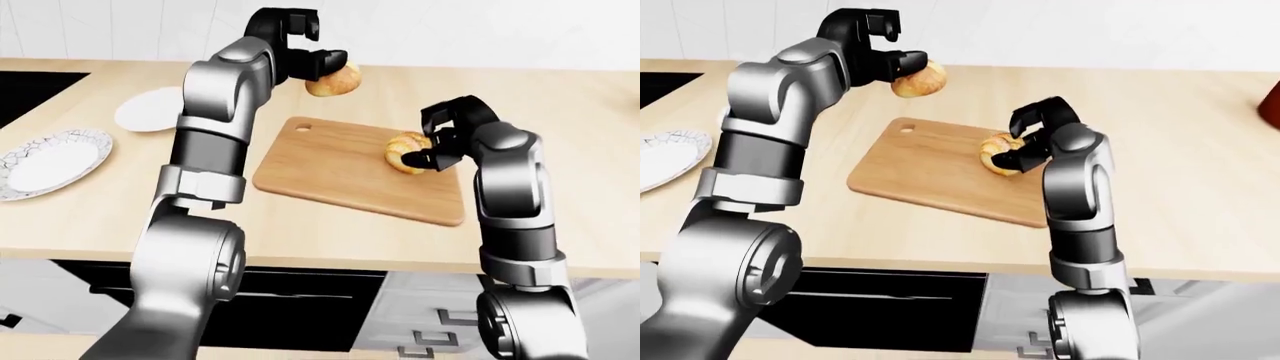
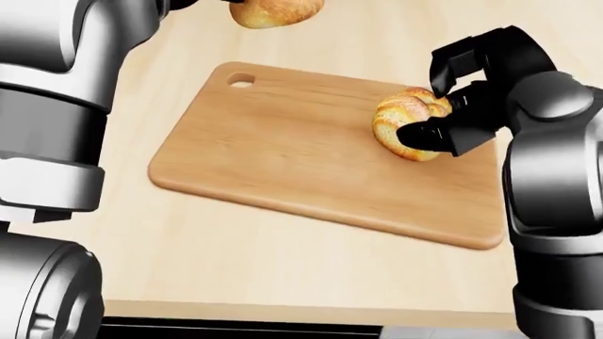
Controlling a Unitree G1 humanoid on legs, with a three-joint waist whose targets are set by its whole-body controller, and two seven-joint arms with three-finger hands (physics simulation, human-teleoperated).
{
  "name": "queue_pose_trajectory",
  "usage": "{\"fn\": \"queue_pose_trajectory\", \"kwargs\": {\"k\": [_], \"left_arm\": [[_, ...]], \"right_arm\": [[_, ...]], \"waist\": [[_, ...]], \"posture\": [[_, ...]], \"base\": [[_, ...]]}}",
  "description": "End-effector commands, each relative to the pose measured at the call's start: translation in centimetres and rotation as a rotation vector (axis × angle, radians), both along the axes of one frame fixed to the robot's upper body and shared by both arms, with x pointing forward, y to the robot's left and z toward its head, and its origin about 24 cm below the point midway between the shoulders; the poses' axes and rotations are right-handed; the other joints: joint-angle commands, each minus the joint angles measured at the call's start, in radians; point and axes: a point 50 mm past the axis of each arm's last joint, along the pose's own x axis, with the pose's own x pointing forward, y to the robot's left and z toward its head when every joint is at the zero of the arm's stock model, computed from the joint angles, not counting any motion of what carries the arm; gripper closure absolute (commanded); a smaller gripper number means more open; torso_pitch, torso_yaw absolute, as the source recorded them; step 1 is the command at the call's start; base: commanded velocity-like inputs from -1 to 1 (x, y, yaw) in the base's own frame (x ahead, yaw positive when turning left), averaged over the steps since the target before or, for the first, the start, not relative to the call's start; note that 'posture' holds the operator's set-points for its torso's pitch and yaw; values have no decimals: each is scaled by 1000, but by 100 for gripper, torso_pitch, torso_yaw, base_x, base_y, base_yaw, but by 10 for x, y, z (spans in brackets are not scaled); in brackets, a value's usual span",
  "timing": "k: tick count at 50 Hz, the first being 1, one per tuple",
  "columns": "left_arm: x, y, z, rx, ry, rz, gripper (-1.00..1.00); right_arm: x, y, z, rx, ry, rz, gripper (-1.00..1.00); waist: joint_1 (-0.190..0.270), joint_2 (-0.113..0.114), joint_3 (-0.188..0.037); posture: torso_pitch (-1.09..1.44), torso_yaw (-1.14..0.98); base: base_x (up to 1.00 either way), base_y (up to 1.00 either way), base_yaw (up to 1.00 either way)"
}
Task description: Place all breads on the cutting board.
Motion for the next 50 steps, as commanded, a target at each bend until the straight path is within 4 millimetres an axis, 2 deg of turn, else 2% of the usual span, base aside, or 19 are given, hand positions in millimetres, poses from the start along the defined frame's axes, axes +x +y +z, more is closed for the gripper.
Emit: {"fn": "queue_pose_trajectory", "kwargs": {"k": [1, 2, 3, 4, 17, 20, 27, 33, 44, 50], "left_arm": [[-7, -2, 28, -16, -106, -9, 100], [-7, -2, 28, -17, -106, -9, 100], [-7, -2, 28, -17, -106, -9, 100], [-7, -2, 28, -17, -106, -10, 100], [-7, -1, 27, -12, -105, -11, 100], [-9, 0, 24, 9, -103, -21, 100], [-28, 1, 17, 54, -65, -74, 100], [-42, -1, 13, 101, -48, -114, 100], [-61, -10, -13, 159, -12, -171, 100], [-60, -11, -20, 166, -14, -172, 100]], "right_arm": [[-2, 1, 23, -21, -100, 1, 100], [-2, 1, 23, -21, -99, 0, 69], [-2, 1, 22, -21, -96, 1, -94], [-2, 1, 21, -22, -94, -2, -100], [0, 2, 25, -25, -98, 1, -100], [0, 1, 37, -21, -119, -4, -100], [0, -4, 79, -14, -185, -20, -100], [3, -3, 94, -4, -208, -21, -100], [5, -2, 103, -3, -222, -18, -100], [4, -1, 102, -3, -220, -15, -100]], "waist": [[0, -5, -34], [0, -4, -35], [0, -4, -35], [0, -4, -35], [0, -4, -41], [-1, -3, -41], [-4, 2, -34], [-6, 2, -25], [1, -2, -19], [4, -6, -18]], "posture": [[0, 0], [0, 0], [0, 0], [0, 0], [0, 0], [0, 0], [0, 0], [0, 0], [0, 0], [0, 0]], "base": [[0, 0, 0], [0, 0, 0], [0, 0, 0], [0, 0, 0], [0, 0, 0], [0, 0, 0], [0, 0, 0], [0, 0, 0], [0, 0, 0], [0, 0, 0]]}}
